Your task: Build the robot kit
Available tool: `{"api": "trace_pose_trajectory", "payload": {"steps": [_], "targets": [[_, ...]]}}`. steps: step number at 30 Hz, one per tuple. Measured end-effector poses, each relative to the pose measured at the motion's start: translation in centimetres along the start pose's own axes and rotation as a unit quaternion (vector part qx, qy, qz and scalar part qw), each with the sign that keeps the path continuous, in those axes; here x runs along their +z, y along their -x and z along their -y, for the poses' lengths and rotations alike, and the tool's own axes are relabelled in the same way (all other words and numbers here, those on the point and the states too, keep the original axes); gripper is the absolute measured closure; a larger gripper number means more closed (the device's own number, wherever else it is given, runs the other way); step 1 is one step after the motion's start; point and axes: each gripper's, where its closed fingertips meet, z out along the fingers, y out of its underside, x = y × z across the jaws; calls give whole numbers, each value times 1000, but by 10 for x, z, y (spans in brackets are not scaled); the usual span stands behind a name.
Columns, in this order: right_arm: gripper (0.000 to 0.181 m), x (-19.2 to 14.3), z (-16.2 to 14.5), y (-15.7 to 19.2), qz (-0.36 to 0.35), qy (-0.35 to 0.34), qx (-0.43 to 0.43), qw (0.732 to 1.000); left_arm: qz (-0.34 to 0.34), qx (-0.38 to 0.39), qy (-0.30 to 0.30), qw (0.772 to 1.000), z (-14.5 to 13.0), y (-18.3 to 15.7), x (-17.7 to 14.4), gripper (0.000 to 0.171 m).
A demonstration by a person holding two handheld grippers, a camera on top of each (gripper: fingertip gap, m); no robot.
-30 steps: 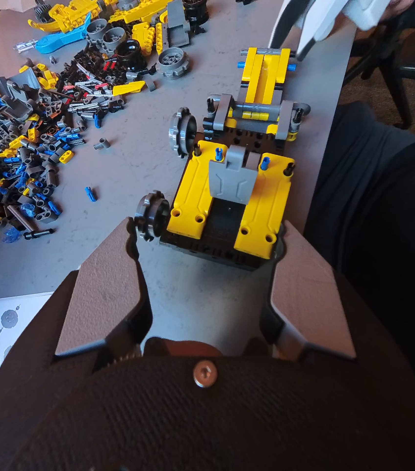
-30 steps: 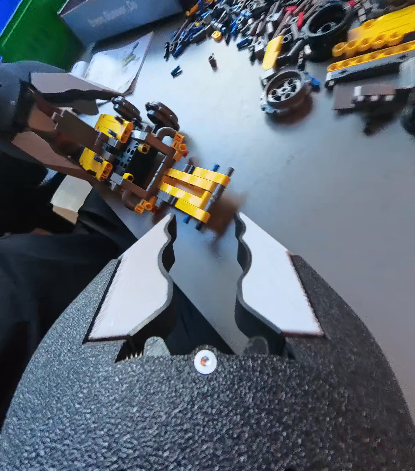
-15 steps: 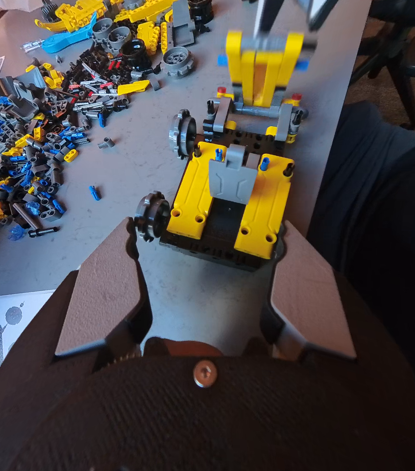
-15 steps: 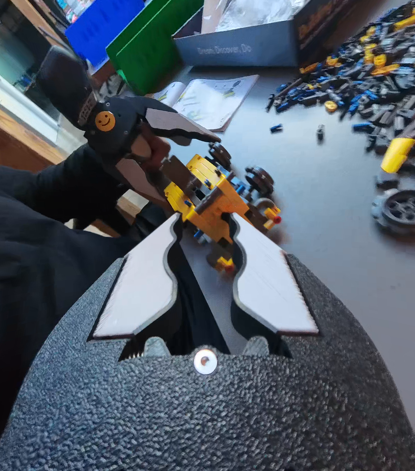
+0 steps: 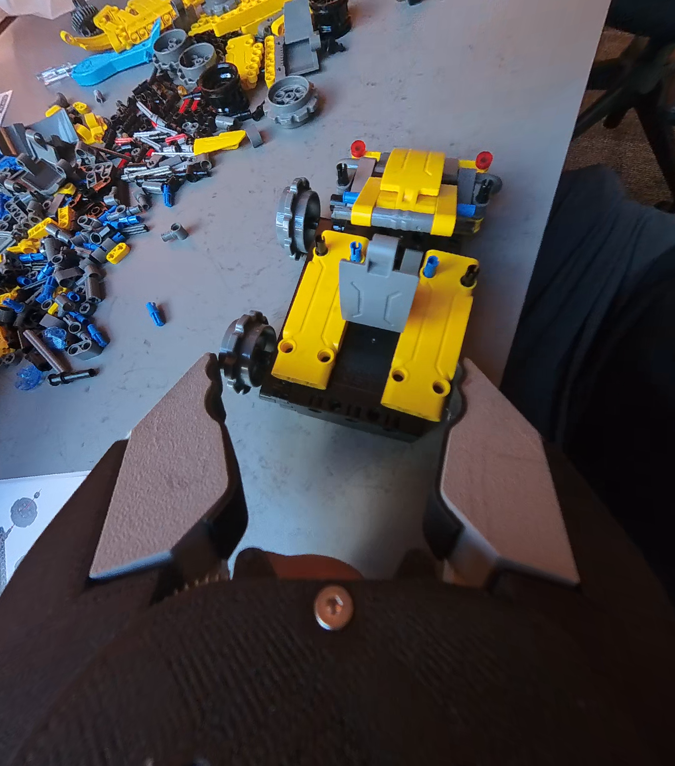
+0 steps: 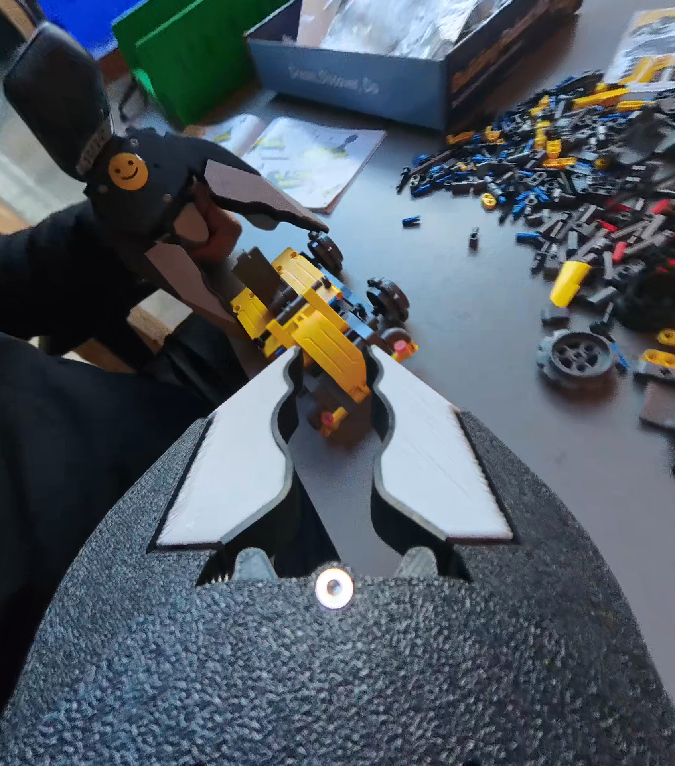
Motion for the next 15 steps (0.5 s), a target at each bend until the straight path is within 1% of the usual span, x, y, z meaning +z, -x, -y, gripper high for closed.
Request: {"api": "trace_pose_trajectory", "payload": {"steps": [3, 6, 8, 11, 15], "targets": [[147, -6, -14, -1, -1, -23, 12, 1000, 20, -14, 4, 1000, 3, 3, 6, 64], [147, -1, -43, -17, -54, 18, -11, 998, 38, -29, 9, 999, 5, 8, 9, 64], [148, 2, -55, -26, -86, 48, -34, 995, 41, -40, 9, 998, 6, 14, 11, 65], [149, 4, -62, -33, -106, 66, -65, 990, 9, -81, -7, 997, 11, 18, 10, 65], [149, 9, -58, -25, -81, 49, -66, 993, -29, -133, -17, 991, 14, 22, 5, 66]]}}
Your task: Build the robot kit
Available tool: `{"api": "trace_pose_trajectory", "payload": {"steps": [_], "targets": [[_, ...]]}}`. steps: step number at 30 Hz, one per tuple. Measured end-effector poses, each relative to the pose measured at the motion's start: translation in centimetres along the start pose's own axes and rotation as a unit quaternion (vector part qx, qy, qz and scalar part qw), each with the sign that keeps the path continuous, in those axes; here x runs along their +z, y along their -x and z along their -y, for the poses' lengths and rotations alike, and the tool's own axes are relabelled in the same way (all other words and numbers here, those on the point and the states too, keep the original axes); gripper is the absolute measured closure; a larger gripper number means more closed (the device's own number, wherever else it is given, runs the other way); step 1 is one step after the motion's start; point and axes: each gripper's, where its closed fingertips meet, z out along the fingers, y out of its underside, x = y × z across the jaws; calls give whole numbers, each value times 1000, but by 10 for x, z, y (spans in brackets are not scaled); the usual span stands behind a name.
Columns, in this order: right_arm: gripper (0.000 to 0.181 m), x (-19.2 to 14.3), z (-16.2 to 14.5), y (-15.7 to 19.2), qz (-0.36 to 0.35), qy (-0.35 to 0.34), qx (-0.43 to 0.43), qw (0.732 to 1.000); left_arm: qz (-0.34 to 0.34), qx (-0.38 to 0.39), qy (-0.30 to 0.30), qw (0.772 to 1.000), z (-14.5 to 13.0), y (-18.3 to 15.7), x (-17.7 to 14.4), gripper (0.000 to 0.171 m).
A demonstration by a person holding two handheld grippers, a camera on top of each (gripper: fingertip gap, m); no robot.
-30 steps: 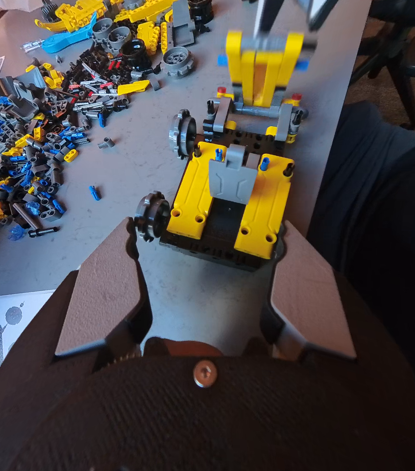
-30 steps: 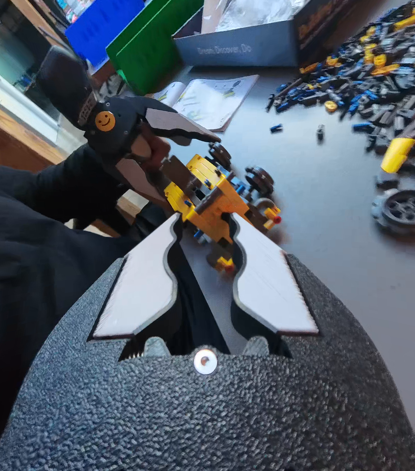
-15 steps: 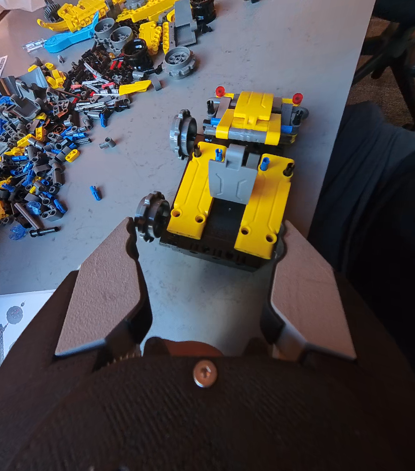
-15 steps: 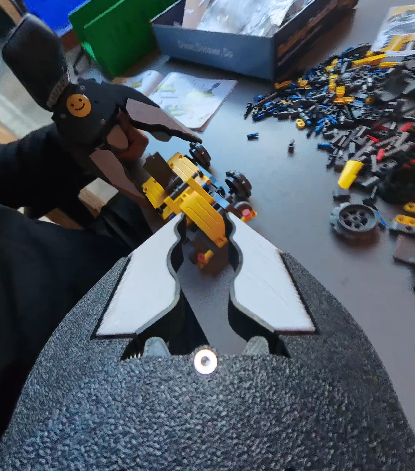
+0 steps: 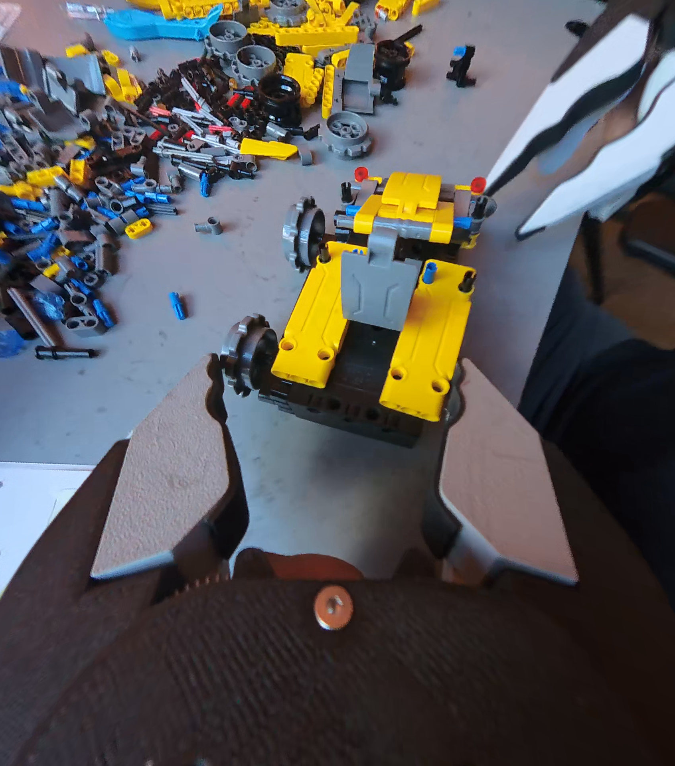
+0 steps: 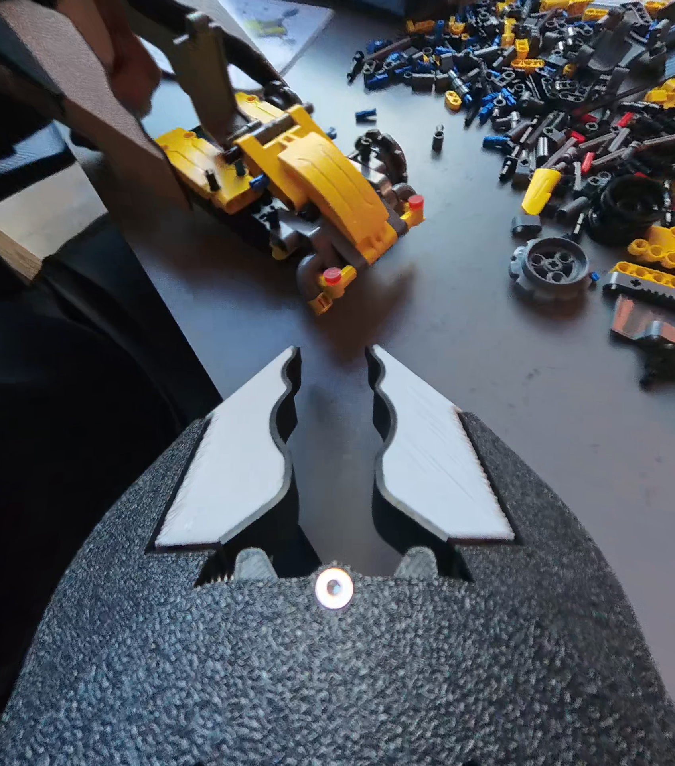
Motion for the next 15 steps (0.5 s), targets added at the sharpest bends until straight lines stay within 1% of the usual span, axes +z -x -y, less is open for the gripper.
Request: {"api": "trace_pose_trajectory", "payload": {"steps": [5, 9, 12, 15], "targets": [[149, 5, 2, 10, 5, -2, -21, 1000, -39, -61, -1, 997, 5, 2, -4, 66], [149, 7, 13, 20, 6, -28, -35, 999, -60, -104, 1, 993, 8, 6, -7, 66], [147, 7, 19, 14, -27, -35, -52, 998, -70, -123, 2, 990, 9, 7, -9, 67], [146, 3, 31, 7, -71, -45, -99, 992, -76, -138, -3, 987, 10, 8, -12, 67]]}}
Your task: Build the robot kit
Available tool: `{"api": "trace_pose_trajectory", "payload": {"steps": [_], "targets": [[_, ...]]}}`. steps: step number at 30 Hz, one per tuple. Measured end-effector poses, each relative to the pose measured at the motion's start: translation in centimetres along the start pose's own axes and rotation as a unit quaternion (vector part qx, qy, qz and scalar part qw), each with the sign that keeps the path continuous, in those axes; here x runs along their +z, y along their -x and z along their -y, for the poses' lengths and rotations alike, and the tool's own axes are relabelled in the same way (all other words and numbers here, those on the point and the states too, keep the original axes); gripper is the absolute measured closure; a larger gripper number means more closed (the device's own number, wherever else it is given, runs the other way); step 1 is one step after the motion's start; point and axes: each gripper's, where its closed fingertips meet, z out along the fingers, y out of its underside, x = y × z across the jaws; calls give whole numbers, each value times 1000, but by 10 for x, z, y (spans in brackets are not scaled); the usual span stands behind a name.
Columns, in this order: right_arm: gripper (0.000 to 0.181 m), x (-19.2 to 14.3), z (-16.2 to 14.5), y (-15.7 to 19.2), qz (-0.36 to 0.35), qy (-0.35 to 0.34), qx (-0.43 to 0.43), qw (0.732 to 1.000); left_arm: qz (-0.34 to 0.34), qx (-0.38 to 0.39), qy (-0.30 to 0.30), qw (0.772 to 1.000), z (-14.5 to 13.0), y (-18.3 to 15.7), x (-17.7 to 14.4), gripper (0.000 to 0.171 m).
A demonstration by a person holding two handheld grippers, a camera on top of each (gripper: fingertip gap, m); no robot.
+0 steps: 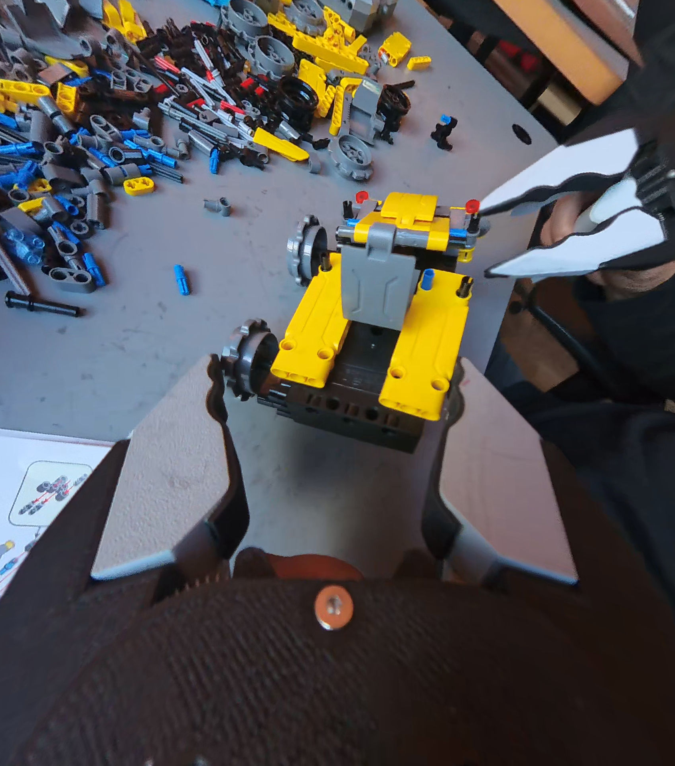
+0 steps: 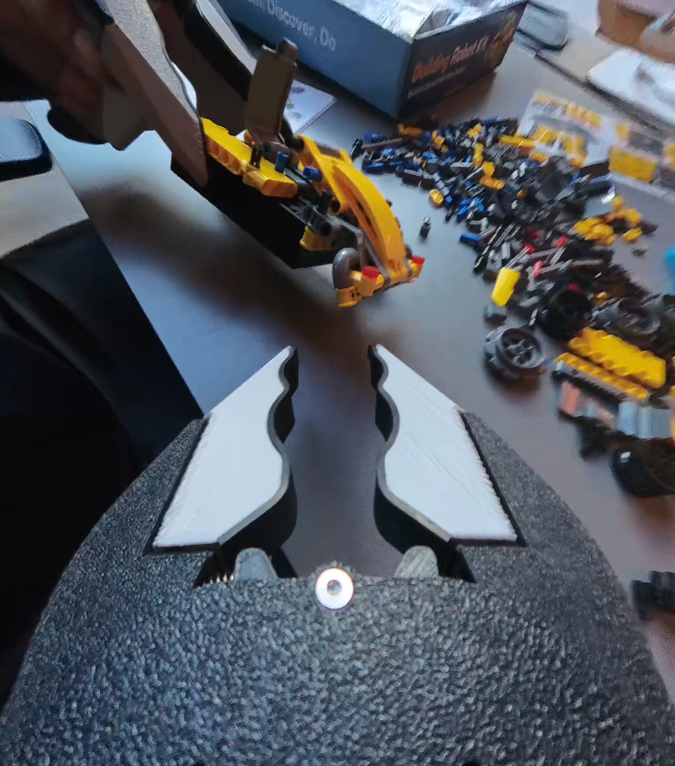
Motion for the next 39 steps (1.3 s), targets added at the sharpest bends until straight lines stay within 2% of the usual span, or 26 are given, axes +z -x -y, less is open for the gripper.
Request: {"api": "trace_pose_trajectory", "payload": {"steps": [3, 8, 10, 13, 15, 17, 21, 24, 28, 31, 34, 37, 39], "targets": [[146, 2, 8, -5, -23, 1, -41, 999, -4, -8, -3, 1000, -1, 1, -1, 66], [145, 8, 7, 1, -4, 2, -31, 1000, 12, 21, -14, 1000, -5, 0, -4, 66], [146, 1, 2, -5, -20, 2, -32, 999, 69, 86, -11, 994, -12, 5, -6, 66], [147, -18, -13, -27, -56, 3, -10, 998, 169, 204, 19, 964, -31, 11, -9, 66], [148, -39, -28, -52, -98, 6, 11, 995, 208, 229, 13, 951, -34, 8, -11, 66], [150, -61, -44, -79, -141, 5, 41, 989, 224, 227, 7, 948, -35, 6, -12, 66], [149, -94, -72, -121, -180, 7, 118, 977, 223, 208, -16, 952, -30, 3, -15, 72], [146, -100, -83, -140, -186, 23, 145, 972, 200, 189, -29, 961, -32, -1, -19, 68], [146, -82, -92, -151, -144, 49, 166, 974, 184, 181, -40, 965, -40, -8, -30, 69], [145, -69, -98, -159, -130, 80, 166, 974, 195, 197, -38, 960, -50, -9, -40, 70], [147, -62, -99, -161, -114, 91, 169, 975, 201, 206, -63, 956, -53, -11, -50, 72], [170, -57, -104, -156, -92, 112, 168, 975, 193, 209, -109, 952, -50, -15, -57, 76], [172, -56, -103, -155, -92, 112, 167, 975, 189, 215, -143, 948, -47, -20, -60, 79]]}}
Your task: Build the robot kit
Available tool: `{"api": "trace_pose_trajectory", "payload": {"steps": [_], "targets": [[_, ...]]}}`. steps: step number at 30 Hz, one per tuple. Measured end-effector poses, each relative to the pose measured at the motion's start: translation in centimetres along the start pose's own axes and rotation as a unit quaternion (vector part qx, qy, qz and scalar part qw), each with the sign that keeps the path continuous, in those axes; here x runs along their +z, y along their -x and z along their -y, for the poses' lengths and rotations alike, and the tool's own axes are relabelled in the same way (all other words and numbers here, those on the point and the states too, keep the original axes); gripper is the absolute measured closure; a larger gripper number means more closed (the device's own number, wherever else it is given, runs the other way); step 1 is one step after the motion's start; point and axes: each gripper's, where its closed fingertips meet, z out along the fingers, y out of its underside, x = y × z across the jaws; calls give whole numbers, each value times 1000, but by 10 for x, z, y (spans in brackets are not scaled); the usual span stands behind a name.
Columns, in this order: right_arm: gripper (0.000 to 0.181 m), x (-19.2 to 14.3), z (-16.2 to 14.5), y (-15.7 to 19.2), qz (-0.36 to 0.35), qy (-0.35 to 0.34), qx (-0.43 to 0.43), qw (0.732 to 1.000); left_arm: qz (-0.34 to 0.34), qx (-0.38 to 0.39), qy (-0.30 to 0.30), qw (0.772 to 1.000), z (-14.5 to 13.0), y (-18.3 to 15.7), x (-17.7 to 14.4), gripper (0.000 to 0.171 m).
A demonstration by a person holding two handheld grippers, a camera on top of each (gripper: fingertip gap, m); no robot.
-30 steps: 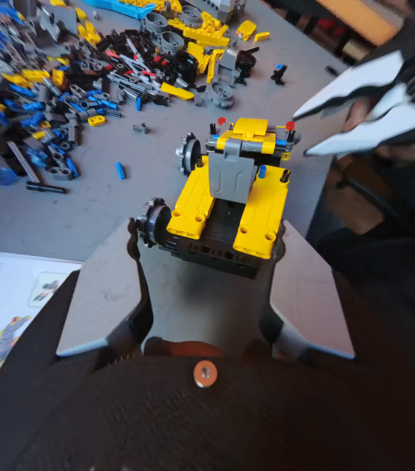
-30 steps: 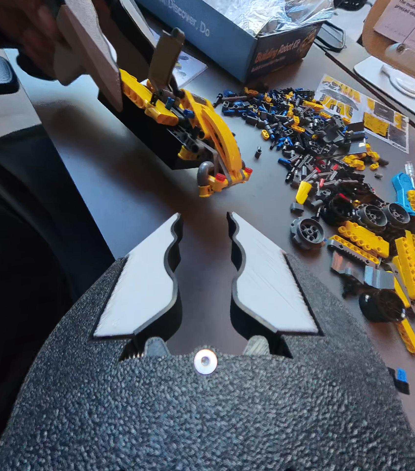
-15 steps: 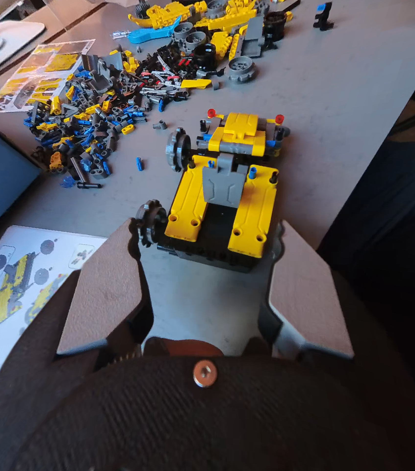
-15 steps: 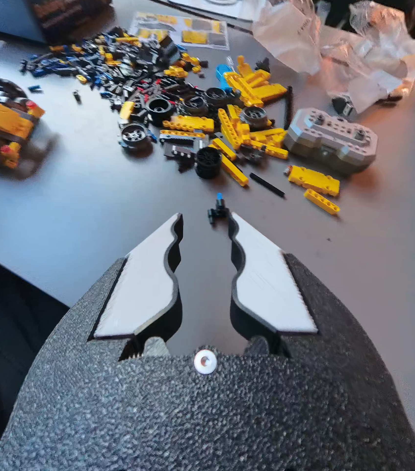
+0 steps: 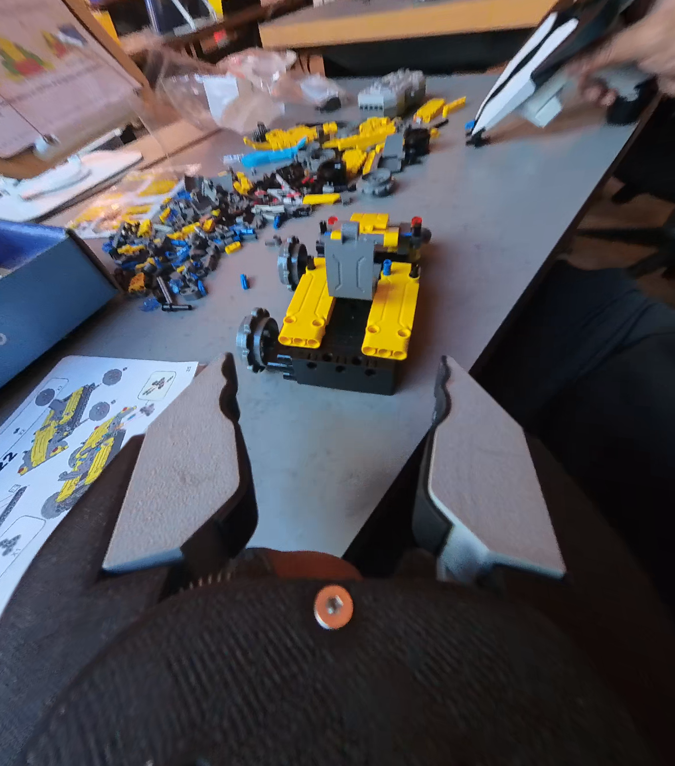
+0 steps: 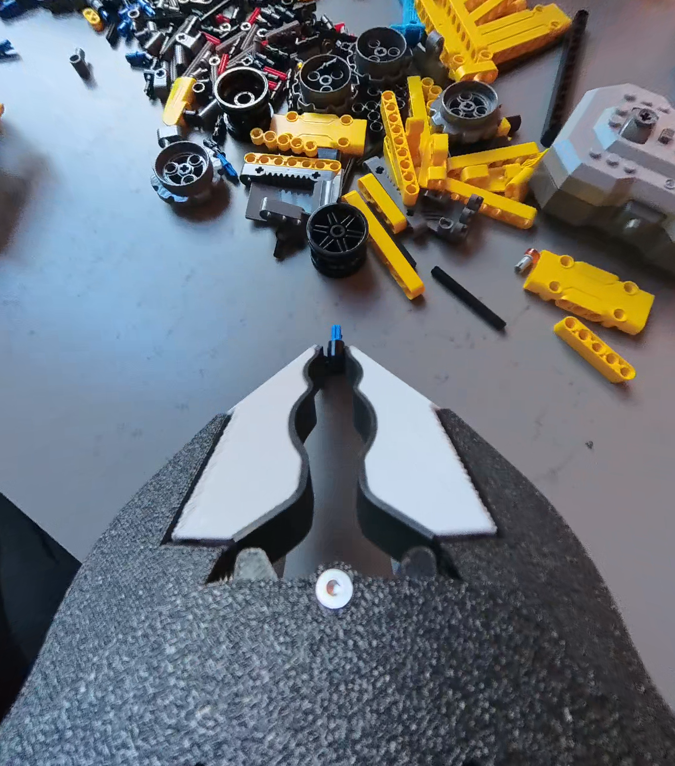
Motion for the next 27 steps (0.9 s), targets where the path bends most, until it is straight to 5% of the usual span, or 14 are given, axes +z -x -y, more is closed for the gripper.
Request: {"api": "trace_pose_trajectory", "payload": {"steps": [7, 16, 27], "targets": [[174, -5, 23, 46, 34, -24, 0, 999, -9, 21, -99, 995, 18, -17, -14, 95], [174, 29, 63, 160, 98, -24, -77, 992, -3, -1, -84, 996, 7, -7, -21, 99], [173, 48, 40, 186, 107, 1, -69, 992, 3, 5, -45, 999, -7, -8, -15, 98]]}}
